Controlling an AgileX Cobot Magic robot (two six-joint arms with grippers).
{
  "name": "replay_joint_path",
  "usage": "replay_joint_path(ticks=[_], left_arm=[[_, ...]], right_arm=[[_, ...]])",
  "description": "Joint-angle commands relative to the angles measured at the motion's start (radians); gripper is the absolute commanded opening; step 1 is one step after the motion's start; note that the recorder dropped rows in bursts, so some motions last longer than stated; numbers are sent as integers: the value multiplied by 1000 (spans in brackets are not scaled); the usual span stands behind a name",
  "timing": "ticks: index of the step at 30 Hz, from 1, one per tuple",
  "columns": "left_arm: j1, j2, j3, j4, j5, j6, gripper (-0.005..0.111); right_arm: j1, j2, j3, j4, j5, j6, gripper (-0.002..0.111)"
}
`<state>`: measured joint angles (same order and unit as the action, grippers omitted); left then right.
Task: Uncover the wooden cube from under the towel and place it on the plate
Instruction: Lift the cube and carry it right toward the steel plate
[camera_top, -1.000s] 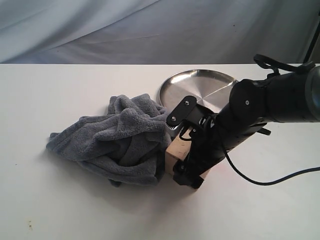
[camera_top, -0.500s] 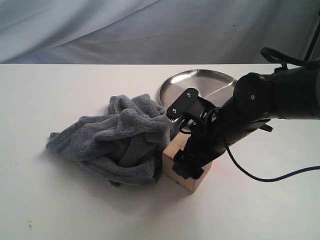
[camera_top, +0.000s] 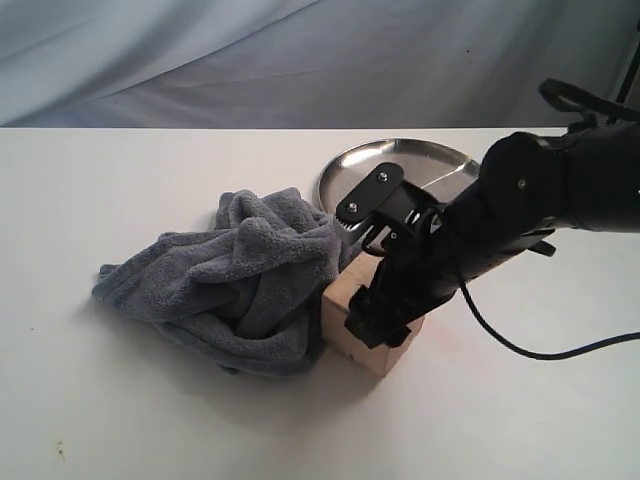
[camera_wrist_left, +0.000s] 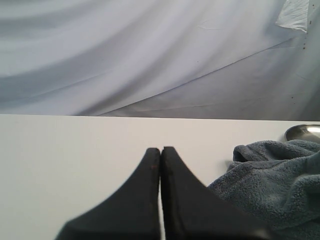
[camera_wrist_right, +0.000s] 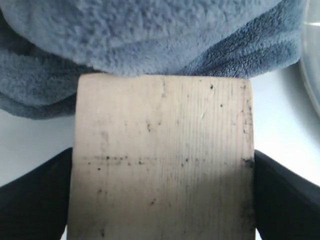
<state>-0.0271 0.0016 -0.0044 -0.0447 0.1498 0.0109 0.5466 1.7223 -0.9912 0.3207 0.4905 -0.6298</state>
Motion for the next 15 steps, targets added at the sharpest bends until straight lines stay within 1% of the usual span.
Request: replay_joint_path(ticks=[1, 3, 6, 9, 12, 15], left_arm=[[-1, -2, 4, 1, -4, -3, 1], [-1, -2, 4, 1, -4, -3, 1], [-1, -2, 4, 1, -4, -3, 1], [-1, -2, 4, 1, -4, -1, 1], [-1, -2, 4, 1, -4, -1, 1], [-1, -2, 4, 1, -4, -1, 1]], right_arm=[[2, -79, 1, 1, -2, 19, 50], [2, -115, 1, -22, 0, 37, 50], [-5, -161, 1, -79, -49, 98, 50], [-38, -170, 1, -82, -96, 177, 50], [-73, -170, 1, -141, -169, 314, 50], [-101, -170, 1, -149, -219, 361, 50]])
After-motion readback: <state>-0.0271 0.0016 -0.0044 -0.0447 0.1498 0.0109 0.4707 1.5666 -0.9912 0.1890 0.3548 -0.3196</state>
